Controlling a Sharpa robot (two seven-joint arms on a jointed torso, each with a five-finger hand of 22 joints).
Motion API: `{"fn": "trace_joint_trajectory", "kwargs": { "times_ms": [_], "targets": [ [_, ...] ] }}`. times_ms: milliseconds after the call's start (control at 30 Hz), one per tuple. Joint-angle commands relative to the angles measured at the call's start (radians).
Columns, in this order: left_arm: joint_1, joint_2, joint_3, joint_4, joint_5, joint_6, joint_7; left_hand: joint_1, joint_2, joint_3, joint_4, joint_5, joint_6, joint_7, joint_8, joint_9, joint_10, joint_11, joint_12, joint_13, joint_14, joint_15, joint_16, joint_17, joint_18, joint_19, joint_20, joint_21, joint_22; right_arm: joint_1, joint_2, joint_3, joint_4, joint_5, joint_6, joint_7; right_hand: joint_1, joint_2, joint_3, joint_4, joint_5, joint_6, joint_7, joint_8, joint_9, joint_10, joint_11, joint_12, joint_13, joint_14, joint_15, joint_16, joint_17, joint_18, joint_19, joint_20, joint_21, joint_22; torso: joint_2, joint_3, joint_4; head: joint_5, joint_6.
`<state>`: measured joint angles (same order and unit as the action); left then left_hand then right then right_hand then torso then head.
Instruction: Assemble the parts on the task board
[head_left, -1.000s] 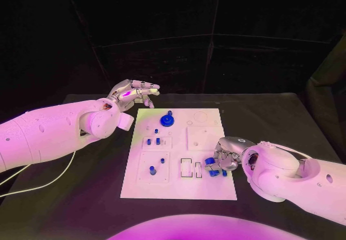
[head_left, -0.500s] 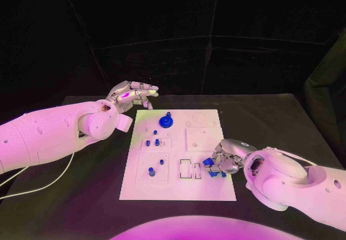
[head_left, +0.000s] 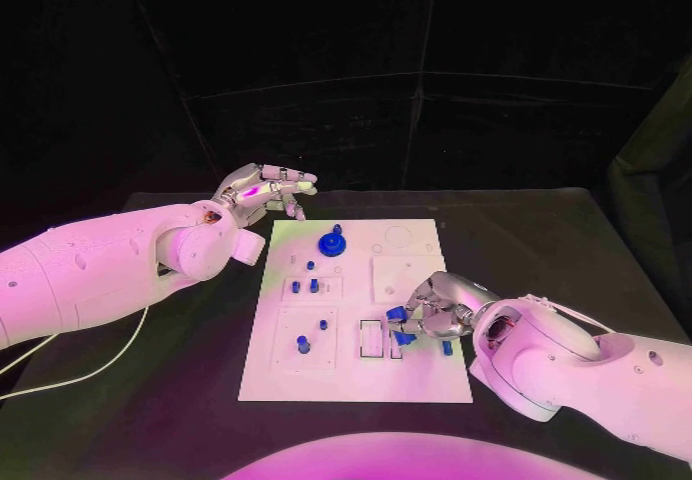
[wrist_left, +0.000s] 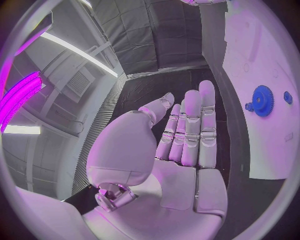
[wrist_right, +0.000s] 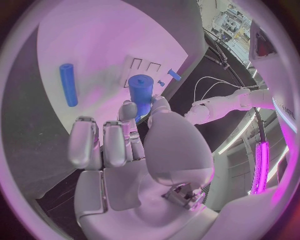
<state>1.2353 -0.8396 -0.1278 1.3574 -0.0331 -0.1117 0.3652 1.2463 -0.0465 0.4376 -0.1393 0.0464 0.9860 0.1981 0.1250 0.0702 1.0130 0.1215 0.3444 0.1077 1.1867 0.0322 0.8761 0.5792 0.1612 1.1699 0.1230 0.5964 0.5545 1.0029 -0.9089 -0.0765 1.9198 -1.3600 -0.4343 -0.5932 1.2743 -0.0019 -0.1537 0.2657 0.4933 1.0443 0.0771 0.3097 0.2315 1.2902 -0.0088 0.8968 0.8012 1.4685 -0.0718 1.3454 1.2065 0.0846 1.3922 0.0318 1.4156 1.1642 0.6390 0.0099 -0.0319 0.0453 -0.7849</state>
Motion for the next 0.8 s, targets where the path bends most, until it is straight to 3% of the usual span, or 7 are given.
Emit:
{"fn": "trace_joint_trajectory", "kwargs": {
  "times_ms": [33, 233, 433, 700, 800],
  "targets": [
    [0.002, 0.004, 0.001, 0.0, 0.004, 0.015, -0.002, -0.01, 0.002, -0.001, 0.006, 0.004, -0.008, -0.002, 0.004, -0.001, -0.008, -0.001, 0.005, 0.001, -0.006, -0.001, 0.006, -0.002, 0.02, -0.001, 0.004, -0.005, -0.001, 0.001, 0.02, 0.001, -0.014, 0.042, 0.041, -0.007, -0.02, 0.01, -0.007, 0.014, -0.024, 0.013, -0.006, -0.004, 0.03, 0.006, 0.001, -0.01, -0.004, 0.041, -0.004, -0.001, 0.0, -0.006, 0.006, 0.002, 0.003, 0.0, 0.001, -0.0009, 0.0014, 0.002, -0.001],
    [0.002, 0.007, 0.001, 0.0, 0.004, 0.016, -0.003, -0.01, 0.002, -0.001, 0.006, 0.004, -0.008, -0.002, 0.004, -0.001, -0.008, -0.001, 0.005, 0.001, -0.006, -0.001, 0.006, -0.002, 0.02, -0.001, 0.004, -0.005, -0.001, 0.002, 0.06, 0.001, -0.038, 0.054, 0.117, -0.032, -0.043, 0.028, -0.022, 0.021, -0.065, 0.024, -0.011, -0.001, 0.041, 0.018, -0.002, -0.011, 0.013, 0.042, -0.006, 0.006, 0.012, -0.006, 0.006, 0.001, 0.005, 0.003, 0.002, -0.0005, 0.0008, 0.005, -0.003],
    [0.002, 0.009, 0.001, 0.0, 0.004, 0.017, -0.004, -0.011, 0.0, -0.003, 0.007, 0.004, -0.012, -0.001, 0.006, -0.001, -0.012, -0.001, 0.008, 0.001, -0.007, 0.0, 0.008, -0.004, 0.02, -0.001, 0.005, -0.006, -0.003, 0.002, 0.09, 0.001, -0.053, 0.053, 0.145, -0.048, -0.054, 0.034, -0.03, 0.022, -0.078, 0.03, -0.013, 0.0, 0.046, 0.025, -0.004, -0.011, 0.022, 0.044, -0.007, 0.014, 0.025, -0.006, 0.007, -0.001, 0.006, 0.006, 0.002, 0.0002, -0.0008, 0.008, -0.007],
    [0.002, 0.008, 0.001, 0.0, 0.004, 0.02, -0.009, -0.011, 0.0, -0.003, 0.007, 0.004, -0.012, -0.001, 0.006, -0.001, -0.012, -0.001, 0.008, 0.001, -0.007, 0.0, 0.008, -0.004, 0.02, -0.001, 0.005, -0.006, -0.003, 0.002, 0.11, 0.001, -0.058, 0.024, 0.124, -0.049, -0.069, 0.035, -0.05, 0.02, -0.117, 0.035, -0.016, 0.002, 0.057, 0.031, -0.006, -0.02, 0.032, 0.043, -0.01, 0.013, 0.024, -0.006, 0.006, -0.003, 0.006, 0.006, 0.0, -0.0003, -0.0018, 0.01, -0.007],
    [0.002, 0.009, 0.001, 0.0, 0.004, 0.022, -0.009, -0.011, 0.0, -0.003, 0.007, 0.004, -0.012, -0.001, 0.006, -0.001, -0.012, -0.001, 0.008, 0.001, -0.007, 0.0, 0.008, -0.004, 0.02, -0.001, 0.005, -0.006, -0.003, 0.001, 0.115, 0.001, -0.063, 0.008, 0.097, -0.047, -0.084, 0.031, -0.066, 0.022, -0.156, 0.03, -0.014, -0.001, 0.06, 0.026, -0.005, -0.038, 0.023, 0.04, -0.009, 0.004, 0.012, -0.005, 0.003, -0.002, 0.004, -0.001, 0.0, -0.0005, -0.002, 0.009, -0.009]
  ]
}}
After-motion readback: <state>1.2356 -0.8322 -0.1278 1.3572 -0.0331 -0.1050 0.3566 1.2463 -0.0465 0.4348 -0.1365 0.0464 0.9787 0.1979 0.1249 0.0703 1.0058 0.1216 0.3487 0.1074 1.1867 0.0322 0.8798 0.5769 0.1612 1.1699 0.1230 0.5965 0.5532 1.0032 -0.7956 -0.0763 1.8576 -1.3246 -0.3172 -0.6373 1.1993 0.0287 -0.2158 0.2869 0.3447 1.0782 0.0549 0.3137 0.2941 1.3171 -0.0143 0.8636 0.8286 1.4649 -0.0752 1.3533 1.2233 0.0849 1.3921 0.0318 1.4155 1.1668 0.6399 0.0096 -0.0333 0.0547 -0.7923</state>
